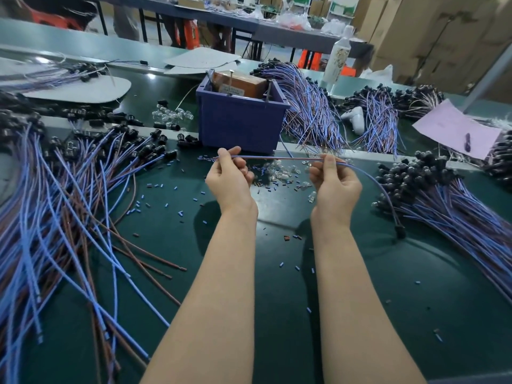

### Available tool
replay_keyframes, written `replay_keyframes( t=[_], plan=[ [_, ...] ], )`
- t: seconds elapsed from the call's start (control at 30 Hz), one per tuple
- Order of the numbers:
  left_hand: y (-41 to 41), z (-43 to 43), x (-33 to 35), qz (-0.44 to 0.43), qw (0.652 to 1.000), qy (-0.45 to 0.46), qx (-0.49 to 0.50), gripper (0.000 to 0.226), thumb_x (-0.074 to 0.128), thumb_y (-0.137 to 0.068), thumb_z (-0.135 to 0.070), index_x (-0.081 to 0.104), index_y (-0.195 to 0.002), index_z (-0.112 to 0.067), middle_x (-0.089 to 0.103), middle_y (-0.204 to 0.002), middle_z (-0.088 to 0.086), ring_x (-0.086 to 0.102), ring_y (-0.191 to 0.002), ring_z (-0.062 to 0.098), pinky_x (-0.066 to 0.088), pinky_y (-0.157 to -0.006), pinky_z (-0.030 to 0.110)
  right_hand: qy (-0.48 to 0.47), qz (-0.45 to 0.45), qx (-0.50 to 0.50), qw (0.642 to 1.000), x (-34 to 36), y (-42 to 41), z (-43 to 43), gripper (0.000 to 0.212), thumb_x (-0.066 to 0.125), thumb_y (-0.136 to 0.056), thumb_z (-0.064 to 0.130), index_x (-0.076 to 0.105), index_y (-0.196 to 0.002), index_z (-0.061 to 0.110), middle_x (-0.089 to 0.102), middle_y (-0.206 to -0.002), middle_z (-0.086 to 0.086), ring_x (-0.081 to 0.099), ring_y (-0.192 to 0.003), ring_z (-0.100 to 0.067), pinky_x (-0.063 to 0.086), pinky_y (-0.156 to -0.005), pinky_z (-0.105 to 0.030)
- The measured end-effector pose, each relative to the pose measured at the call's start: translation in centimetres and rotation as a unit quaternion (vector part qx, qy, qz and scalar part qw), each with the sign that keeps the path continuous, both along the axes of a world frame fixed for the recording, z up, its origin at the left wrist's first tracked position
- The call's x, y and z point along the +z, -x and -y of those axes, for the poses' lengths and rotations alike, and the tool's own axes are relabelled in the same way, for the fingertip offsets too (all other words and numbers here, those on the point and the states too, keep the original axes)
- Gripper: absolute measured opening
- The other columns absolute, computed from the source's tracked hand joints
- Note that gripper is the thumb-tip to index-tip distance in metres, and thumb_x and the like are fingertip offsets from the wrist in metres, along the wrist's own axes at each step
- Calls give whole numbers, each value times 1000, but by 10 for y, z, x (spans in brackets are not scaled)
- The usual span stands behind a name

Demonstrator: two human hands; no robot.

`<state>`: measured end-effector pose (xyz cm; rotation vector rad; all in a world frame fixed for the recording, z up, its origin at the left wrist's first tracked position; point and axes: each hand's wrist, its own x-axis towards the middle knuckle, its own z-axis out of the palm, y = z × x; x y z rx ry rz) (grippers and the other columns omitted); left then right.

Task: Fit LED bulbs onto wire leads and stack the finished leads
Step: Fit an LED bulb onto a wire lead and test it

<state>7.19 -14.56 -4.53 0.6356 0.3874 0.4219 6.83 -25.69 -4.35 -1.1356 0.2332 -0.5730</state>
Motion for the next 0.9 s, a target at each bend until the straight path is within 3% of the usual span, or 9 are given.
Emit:
replay_keyframes(
  t=[0.17, 0.3, 0.4, 0.5, 0.63, 0.77, 0.9],
  plan=[
    [2, 3, 1, -12, 1000, -4, 13, 29, 41, -101, -23, 60, -83, -10, 40, -40, -11, 32, -36, 3, 29, -38, 15, -17, 0, -6, 1000, 0, -1, -2, 20, 52, -96, 9, 60, -78, 10, 61, -62, 3, 55, -49, -2, 48, -55, -14],
    [-2, -13, 0, -27, 998, 38, 45, 29, 37, -102, -24, 58, -86, -11, 43, -40, -10, 34, -34, 3, 29, -37, 15, -110, 13, -49, 993, 7, 0, 17, 24, 50, -97, 7, 56, -74, 10, 60, -46, 9, 55, -44, 0, 48, -51, -13],
    [-1, -6, 2, -47, 998, -28, -6, 17, 44, -98, -12, 55, -111, -11, 53, -57, -4, 39, -38, 1, 35, -39, 14, -161, 17, -12, 987, 9, 1, 18, 23, 49, -97, 8, 57, -76, 10, 63, -49, 7, 59, -48, -2, 52, -54, -14],
    [2, 13, 1, -65, 980, -143, -124, 43, 56, -93, -15, 44, -134, -13, 59, -84, -1, 51, -57, 4, 42, -43, 13, -201, 6, 61, 978, 9, 2, 6, 22, 49, -97, 9, 60, -78, 8, 67, -55, 3, 64, -53, -5, 56, -59, -17],
    [6, 22, 2, -27, 934, -286, -211, 12, 55, -95, -31, 59, -98, -21, 58, -86, -9, 57, -60, 2, 45, -45, 13, -231, -29, 127, 964, 7, 2, 2, 24, 49, -98, 9, 59, -76, 3, 67, -55, -1, 65, -51, -7, 55, -54, -17],
    [6, 23, 1, 23, 935, -293, -201, 20, 44, -100, -17, 60, -88, -19, 62, -82, -7, 46, -50, 0, 43, -53, 16, -119, -136, 171, 969, 3, 4, -6, 26, 49, -97, 11, 59, -74, 3, 64, -52, -2, 58, -42, -6, 49, -46, -14],
    [5, 18, 1, 39, 948, -294, -116, 25, 46, -99, -11, 59, -77, -14, 63, -75, 0, 48, -44, -2, 45, -52, 15, 121, -188, 207, 952, 6, 9, -8, 37, 50, -96, 24, 56, -63, 8, 50, -42, 3, 38, -33, -5, 31, -36, -14]
  ],
)
